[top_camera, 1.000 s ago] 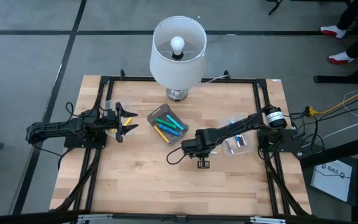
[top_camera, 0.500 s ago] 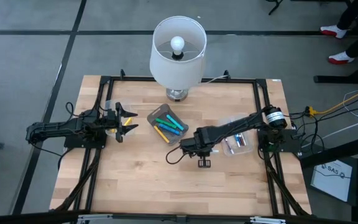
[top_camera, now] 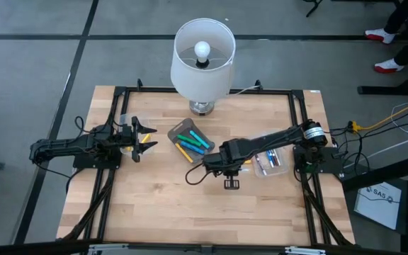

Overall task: Pick & Place Markers
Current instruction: Put the dark blue highlighter into the right transparent bin

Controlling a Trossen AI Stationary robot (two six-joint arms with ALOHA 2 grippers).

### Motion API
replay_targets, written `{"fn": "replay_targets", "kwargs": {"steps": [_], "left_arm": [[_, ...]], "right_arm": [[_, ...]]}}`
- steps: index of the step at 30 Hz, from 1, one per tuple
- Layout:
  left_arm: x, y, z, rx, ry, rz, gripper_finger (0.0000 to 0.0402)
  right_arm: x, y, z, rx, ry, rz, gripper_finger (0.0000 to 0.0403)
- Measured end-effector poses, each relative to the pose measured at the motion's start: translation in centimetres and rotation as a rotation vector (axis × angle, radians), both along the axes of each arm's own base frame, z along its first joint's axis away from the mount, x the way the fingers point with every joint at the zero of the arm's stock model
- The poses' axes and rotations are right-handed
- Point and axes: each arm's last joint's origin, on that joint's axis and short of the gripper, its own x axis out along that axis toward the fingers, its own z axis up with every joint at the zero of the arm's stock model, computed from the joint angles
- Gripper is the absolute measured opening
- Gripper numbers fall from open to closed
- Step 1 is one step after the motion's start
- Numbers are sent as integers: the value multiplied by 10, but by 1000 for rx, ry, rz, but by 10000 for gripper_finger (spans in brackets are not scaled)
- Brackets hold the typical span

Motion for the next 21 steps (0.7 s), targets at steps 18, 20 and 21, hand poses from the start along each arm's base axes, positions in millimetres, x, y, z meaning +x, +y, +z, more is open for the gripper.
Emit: {"fn": "replay_targets", "kwargs": {"steps": [18,20,21], "left_arm": [[0,0,0,1,0,0,240],[0,0,0,0,0,0,241],[0,0,0,0,0,0,242]], "right_arm": [[-16,-2,37,-2,132,-132,30],[-21,-3,43,-6,125,-163,30],[-23,-3,46,-6,124,-181,30]]}}
